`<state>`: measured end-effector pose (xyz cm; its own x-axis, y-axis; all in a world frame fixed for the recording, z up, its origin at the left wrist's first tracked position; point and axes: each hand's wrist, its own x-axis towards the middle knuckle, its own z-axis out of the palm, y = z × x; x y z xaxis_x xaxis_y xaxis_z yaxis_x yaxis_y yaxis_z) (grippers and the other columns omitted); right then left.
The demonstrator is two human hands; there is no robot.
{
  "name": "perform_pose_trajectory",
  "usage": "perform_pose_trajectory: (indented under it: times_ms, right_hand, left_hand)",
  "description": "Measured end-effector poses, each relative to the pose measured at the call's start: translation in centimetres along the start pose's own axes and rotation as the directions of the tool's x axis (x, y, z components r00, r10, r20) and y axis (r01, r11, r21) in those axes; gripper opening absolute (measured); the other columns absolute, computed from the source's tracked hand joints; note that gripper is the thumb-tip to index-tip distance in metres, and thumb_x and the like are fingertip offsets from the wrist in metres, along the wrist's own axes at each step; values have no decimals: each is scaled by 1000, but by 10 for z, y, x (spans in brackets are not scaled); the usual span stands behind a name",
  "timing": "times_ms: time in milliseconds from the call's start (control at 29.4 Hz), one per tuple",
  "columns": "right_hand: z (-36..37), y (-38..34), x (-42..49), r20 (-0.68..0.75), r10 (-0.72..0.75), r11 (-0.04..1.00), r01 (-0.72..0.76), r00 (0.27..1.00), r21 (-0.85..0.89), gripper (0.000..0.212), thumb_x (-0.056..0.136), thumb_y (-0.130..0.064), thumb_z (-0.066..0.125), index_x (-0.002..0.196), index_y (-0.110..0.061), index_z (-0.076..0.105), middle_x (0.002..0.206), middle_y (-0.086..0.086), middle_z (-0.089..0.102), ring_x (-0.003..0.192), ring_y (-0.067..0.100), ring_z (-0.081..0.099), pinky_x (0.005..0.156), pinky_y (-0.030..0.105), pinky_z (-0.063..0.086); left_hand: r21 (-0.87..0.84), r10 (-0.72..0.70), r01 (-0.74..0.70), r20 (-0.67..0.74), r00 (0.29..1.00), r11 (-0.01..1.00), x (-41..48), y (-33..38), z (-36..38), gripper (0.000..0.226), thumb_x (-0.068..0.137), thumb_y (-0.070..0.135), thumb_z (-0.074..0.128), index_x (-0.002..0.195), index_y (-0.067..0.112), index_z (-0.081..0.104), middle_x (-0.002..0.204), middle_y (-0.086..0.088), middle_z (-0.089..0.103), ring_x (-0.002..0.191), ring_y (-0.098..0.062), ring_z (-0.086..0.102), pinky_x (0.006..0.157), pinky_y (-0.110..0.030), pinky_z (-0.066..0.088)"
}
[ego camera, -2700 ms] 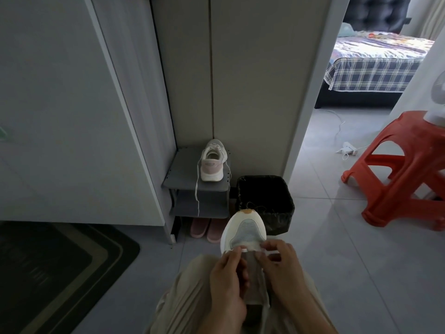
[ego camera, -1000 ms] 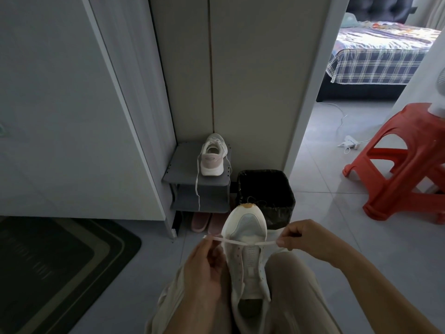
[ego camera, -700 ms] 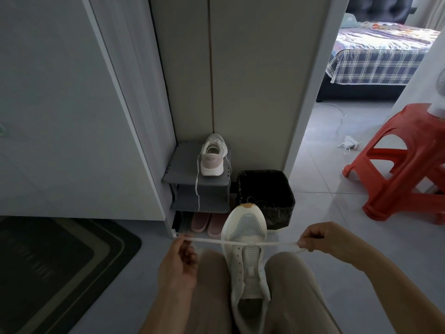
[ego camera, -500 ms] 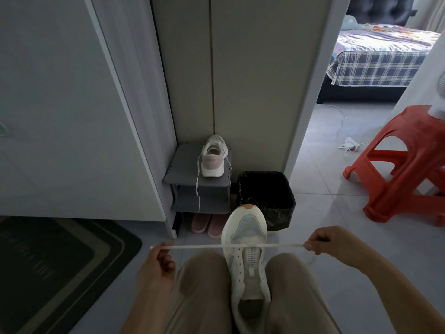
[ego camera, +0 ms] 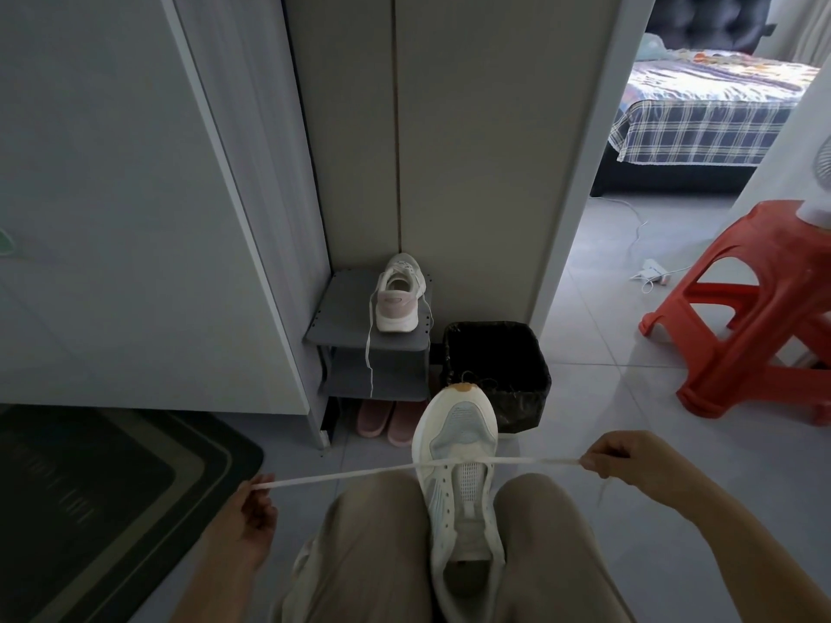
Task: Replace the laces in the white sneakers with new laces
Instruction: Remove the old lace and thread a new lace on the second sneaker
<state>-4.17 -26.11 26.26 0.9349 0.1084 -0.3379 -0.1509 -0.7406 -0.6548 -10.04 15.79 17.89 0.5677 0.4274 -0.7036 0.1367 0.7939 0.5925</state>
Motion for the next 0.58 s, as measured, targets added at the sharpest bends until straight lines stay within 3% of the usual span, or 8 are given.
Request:
perform_pose_trajectory:
  times_ms: [68,136,170,238,340,408,476,579]
  right_hand:
    - [-4,2,-3,-7,15,1000,-15,1000,-11,17,84,-21,66,69,-13,66,60,-3,56,52,7,41,48,11,33]
    - [-5,-4,-7,-33,-13,1000,12,999,-20,17,84,-20,65,68,-17,65,64,-3,59,55,6,46,51,10,36]
    - [-3,-11,-9,-39,-48,998,47,998,-31,17,84,-20,65,68,-20,64,66,-3,61,57,6,49,54,11,39]
    - [2,-34,-12,-26,-145,985,142,989,-94,14,84,-23,65,70,-25,63,71,-5,64,62,4,54,59,11,43]
    - [11,-77,-20,-11,-302,946,298,953,-128,15,84,-25,65,71,-31,59,69,-12,61,61,-4,56,60,8,43]
    - [15,-102,-26,-26,-381,918,375,924,-128,11,84,-25,64,74,-27,61,68,-12,59,60,-4,55,58,9,43]
    - [14,-116,-30,-31,-403,907,395,915,-143,9,86,-25,62,77,-24,62,68,-9,59,58,1,54,58,13,43]
    - [8,-116,-33,-11,-379,917,374,925,-142,13,87,-25,61,75,-28,59,67,-13,57,58,-4,54,57,9,42]
  left_hand:
    - [163,-1,17,-98,995,987,2,3,-7,24,96,13,46,74,5,51,50,-9,60,30,-8,47,33,-12,39]
    - [529,178,-50,-194,965,847,-4,2,-3,23,93,11,53,71,4,48,60,-14,48,42,-21,44,42,-24,37]
    - [686,331,-144,-149,932,714,-13,-1,5,21,91,7,54,71,5,48,63,-15,44,49,-20,40,49,-27,34]
    - [774,491,-427,174,853,468,-47,-11,37,14,90,4,53,77,10,52,71,-15,50,57,-22,42,57,-29,36]
    - [534,223,-787,763,606,310,-121,-38,95,19,90,12,55,98,30,57,91,6,60,68,-5,56,60,-14,44]
    - [412,-23,-865,905,424,286,-151,-55,124,31,88,15,60,114,32,55,92,12,61,67,-1,58,60,-9,44]
    - [403,-95,-875,915,392,270,-159,-62,141,38,86,16,63,121,27,55,83,6,64,59,-3,57,61,-13,45]
    - [451,-92,-846,891,444,284,-155,-53,151,22,81,15,69,103,20,68,76,5,63,47,1,51,53,-12,42]
